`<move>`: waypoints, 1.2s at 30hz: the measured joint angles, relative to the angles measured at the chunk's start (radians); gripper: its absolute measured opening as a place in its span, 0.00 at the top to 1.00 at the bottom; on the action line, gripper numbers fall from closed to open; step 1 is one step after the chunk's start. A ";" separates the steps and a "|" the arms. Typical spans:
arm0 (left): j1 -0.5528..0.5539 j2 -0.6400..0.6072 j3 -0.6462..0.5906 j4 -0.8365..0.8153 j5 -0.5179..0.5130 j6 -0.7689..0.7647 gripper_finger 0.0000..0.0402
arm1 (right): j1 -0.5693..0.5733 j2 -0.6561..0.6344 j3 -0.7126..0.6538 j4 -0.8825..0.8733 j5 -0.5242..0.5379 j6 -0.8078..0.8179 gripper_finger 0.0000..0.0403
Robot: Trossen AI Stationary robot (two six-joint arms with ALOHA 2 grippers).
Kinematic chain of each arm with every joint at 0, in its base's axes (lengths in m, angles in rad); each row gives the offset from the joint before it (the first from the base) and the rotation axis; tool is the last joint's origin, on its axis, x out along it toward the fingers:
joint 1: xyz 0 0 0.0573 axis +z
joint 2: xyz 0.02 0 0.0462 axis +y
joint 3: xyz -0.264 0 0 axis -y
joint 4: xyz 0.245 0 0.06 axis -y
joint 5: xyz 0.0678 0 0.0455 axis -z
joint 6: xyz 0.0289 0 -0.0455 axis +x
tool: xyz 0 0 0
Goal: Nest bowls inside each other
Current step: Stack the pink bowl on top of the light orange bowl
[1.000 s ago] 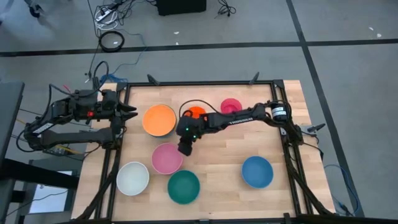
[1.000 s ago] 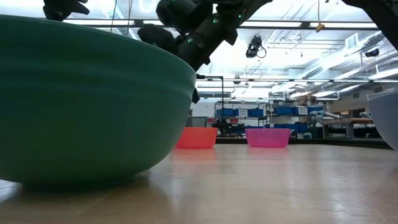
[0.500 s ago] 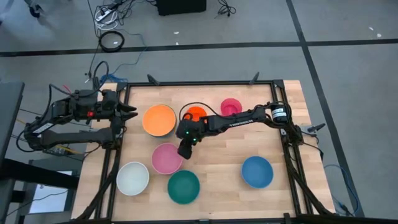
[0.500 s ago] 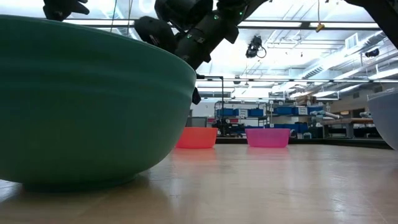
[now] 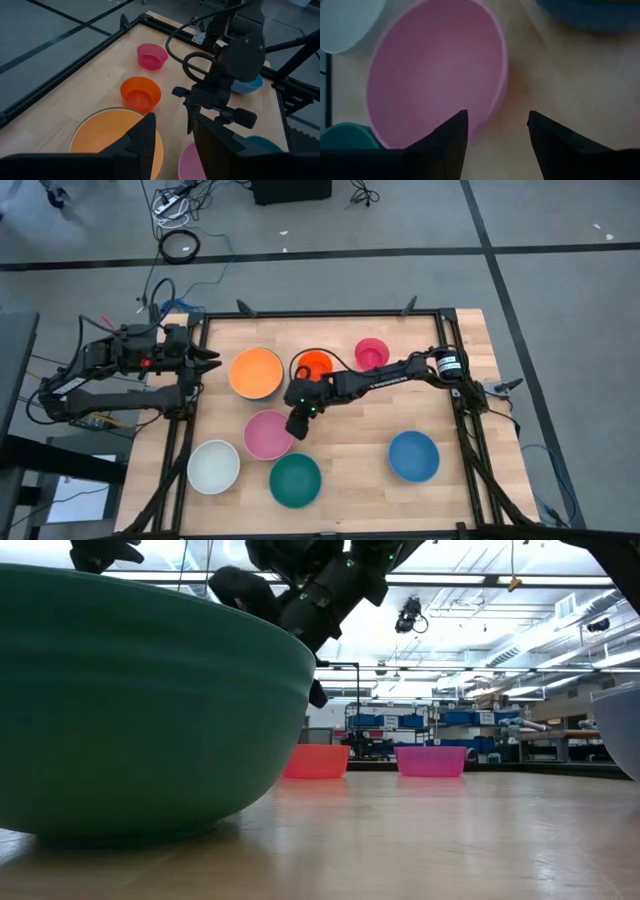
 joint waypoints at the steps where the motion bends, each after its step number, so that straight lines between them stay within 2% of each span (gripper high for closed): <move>1: 0.000 0.000 0.000 0.000 0.000 0.000 0.66 | 0.000 0.001 -0.004 -0.001 -0.002 0.011 0.51; 28: 0.000 0.000 0.000 0.002 0.000 -0.001 0.66 | 0.013 0.002 -0.016 0.080 0.002 0.078 0.55; 36: 0.000 0.000 0.000 0.002 0.000 -0.002 0.66 | 0.014 0.002 -0.028 0.076 0.002 0.081 0.62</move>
